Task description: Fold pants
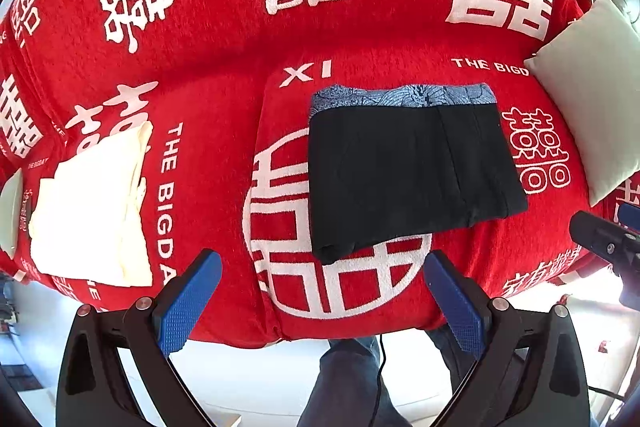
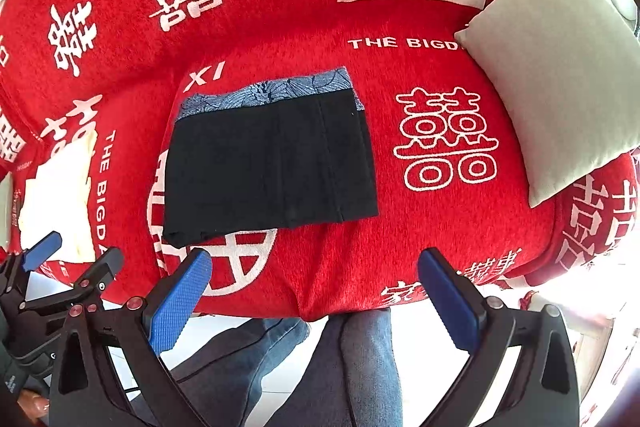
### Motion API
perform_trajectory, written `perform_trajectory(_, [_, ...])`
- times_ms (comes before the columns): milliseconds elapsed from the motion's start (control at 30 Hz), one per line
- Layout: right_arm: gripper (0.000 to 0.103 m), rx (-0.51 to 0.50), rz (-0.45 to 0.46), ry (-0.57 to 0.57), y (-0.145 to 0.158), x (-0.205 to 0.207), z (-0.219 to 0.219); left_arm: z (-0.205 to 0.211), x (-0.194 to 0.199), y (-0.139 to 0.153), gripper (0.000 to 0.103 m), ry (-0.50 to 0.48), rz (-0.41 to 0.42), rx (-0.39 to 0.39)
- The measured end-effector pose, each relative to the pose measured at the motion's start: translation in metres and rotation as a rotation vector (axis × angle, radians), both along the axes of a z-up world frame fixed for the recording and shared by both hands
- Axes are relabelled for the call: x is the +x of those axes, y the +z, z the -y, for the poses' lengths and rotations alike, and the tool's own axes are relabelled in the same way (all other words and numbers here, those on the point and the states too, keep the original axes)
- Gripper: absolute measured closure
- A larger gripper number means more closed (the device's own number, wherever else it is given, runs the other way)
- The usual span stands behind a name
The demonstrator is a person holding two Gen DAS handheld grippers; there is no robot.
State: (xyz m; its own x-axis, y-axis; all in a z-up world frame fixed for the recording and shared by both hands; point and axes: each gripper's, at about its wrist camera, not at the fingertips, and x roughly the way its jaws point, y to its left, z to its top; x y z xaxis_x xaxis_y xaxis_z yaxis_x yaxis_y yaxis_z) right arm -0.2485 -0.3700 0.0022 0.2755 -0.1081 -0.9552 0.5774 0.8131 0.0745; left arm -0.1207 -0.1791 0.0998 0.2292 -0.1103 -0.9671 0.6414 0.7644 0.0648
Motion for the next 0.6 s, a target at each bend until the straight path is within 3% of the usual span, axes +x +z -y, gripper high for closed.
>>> perform_trajectory(600, [0.0, -0.014, -0.014, 0.019, 0.0018, 0.0063, -0.0029, -0.0001, 0.0043, -0.0011, 0.002, 0.009, -0.018, 0.0])
